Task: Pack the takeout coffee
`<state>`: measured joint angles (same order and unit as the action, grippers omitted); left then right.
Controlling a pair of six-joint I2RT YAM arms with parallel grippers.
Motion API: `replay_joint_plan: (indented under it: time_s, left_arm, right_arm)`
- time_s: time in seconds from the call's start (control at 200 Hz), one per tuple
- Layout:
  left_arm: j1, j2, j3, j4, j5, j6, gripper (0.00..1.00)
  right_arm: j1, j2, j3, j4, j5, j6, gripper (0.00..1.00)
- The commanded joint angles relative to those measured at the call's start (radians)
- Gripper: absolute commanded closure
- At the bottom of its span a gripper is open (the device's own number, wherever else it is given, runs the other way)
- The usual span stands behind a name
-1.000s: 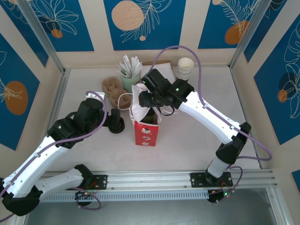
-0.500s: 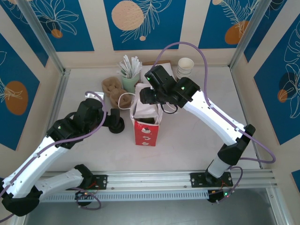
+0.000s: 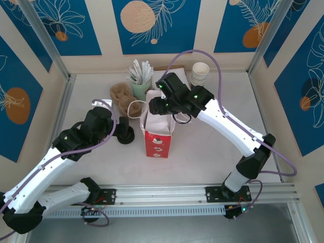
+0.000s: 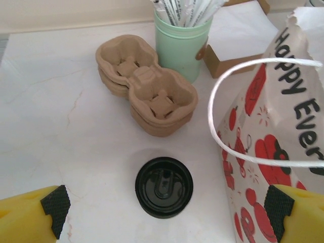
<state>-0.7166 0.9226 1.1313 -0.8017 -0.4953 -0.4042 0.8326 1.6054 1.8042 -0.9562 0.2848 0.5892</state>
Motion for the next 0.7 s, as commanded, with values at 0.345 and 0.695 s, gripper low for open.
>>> replay_joint_plan:
  time_s: [0.345, 0.695]
  left_arm:
    - [0.216, -0.010, -0.049, 0.353, -0.109, 0.126, 0.00]
    - [0.317, -0.131, -0.470, 0.896, -0.247, 0.362, 0.00]
  right_arm:
    - [-0.269, -0.446, -0.246, 0.215, 0.084, -0.221, 0.37]
    - [-0.590, -0.704, -0.862, 0.690, 0.204, -0.335, 0.01]
